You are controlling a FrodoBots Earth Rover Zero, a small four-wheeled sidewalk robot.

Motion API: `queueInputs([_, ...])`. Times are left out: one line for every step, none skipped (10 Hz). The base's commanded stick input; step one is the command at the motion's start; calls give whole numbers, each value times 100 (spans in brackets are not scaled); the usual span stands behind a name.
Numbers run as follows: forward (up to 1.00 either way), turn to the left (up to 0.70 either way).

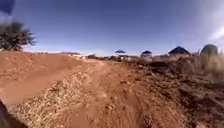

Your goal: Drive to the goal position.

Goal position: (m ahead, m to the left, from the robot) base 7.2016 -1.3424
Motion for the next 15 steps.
queueInputs([50, 0])
queueInputs([50, 0])
queueInputs([50, 0])
queueInputs([50, 0])
queueInputs([50, 0])
queueInputs([50, 0])
queueInputs([50, 0])
queueInputs([50, 0])
queueInputs([50, 0])
queueInputs([50, 0])
queueInputs([50, 0])
queueInputs([50, 0])
queueInputs([50, 0])
queueInputs([50, 0])
queueInputs([50, 0])
